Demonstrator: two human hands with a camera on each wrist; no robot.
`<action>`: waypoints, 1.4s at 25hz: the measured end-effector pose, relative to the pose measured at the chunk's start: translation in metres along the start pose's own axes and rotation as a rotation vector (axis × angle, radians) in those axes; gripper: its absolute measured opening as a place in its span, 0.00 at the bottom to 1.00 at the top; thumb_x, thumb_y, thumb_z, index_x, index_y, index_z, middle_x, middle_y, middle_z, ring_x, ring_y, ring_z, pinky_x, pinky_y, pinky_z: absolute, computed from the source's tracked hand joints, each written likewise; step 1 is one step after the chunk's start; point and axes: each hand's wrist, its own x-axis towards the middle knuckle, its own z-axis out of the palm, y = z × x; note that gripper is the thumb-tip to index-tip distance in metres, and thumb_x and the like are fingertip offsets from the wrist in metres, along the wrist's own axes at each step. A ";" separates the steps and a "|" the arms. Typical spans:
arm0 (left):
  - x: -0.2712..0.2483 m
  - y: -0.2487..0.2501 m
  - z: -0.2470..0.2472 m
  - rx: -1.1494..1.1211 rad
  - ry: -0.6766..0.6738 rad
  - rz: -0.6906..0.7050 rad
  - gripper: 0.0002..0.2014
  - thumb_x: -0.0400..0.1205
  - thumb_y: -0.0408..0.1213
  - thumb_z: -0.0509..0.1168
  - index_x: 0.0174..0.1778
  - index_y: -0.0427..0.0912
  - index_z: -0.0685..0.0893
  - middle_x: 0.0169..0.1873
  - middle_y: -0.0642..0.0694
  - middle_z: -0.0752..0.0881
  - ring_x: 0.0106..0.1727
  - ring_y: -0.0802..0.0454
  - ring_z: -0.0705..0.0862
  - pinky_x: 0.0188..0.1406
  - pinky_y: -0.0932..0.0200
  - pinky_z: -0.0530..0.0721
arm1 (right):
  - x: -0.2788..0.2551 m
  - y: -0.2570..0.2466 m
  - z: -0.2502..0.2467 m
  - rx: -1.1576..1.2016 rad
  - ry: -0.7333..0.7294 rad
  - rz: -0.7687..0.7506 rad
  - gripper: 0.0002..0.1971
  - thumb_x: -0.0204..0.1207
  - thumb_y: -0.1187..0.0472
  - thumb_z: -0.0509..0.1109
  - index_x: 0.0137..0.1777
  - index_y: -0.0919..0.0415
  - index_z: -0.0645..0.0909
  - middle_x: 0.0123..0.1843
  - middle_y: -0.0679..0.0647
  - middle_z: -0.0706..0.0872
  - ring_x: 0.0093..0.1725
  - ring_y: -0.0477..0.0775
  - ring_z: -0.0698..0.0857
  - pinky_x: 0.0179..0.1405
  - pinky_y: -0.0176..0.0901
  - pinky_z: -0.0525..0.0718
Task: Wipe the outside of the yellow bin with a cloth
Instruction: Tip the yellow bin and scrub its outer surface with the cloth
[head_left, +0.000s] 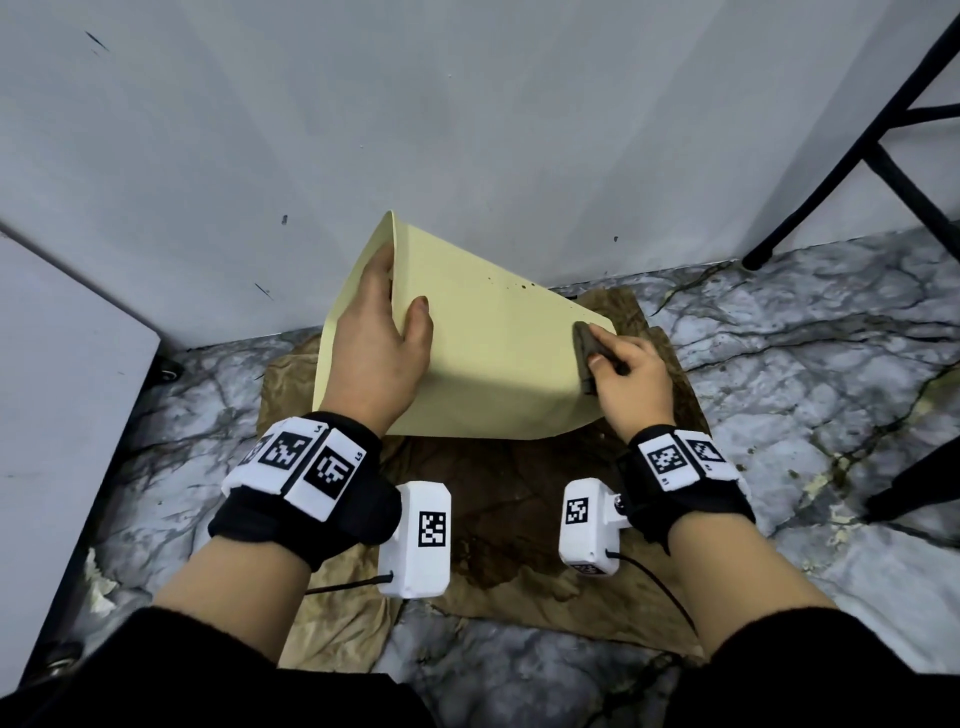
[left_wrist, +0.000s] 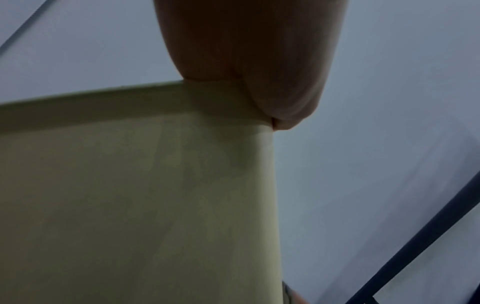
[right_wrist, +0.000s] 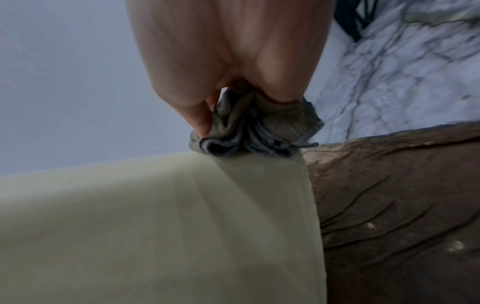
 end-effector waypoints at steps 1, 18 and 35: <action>0.000 0.002 -0.001 -0.012 -0.016 0.000 0.25 0.80 0.32 0.58 0.74 0.41 0.62 0.65 0.47 0.78 0.60 0.52 0.77 0.47 0.72 0.68 | 0.001 0.004 -0.004 -0.008 0.010 0.023 0.16 0.75 0.65 0.64 0.62 0.52 0.81 0.61 0.54 0.79 0.65 0.62 0.75 0.72 0.49 0.71; 0.004 0.014 0.005 -0.118 0.043 -0.037 0.22 0.81 0.34 0.58 0.72 0.46 0.69 0.45 0.48 0.79 0.45 0.52 0.77 0.41 0.74 0.73 | -0.026 -0.058 0.019 0.084 0.024 -0.190 0.17 0.73 0.68 0.65 0.59 0.53 0.83 0.52 0.47 0.75 0.61 0.63 0.76 0.68 0.51 0.75; 0.000 0.006 0.003 -0.043 0.013 -0.006 0.23 0.81 0.36 0.59 0.73 0.51 0.68 0.49 0.53 0.78 0.51 0.58 0.75 0.46 0.71 0.69 | 0.002 -0.011 0.001 0.051 0.092 -0.017 0.18 0.75 0.66 0.64 0.62 0.48 0.80 0.57 0.51 0.76 0.64 0.63 0.75 0.73 0.55 0.71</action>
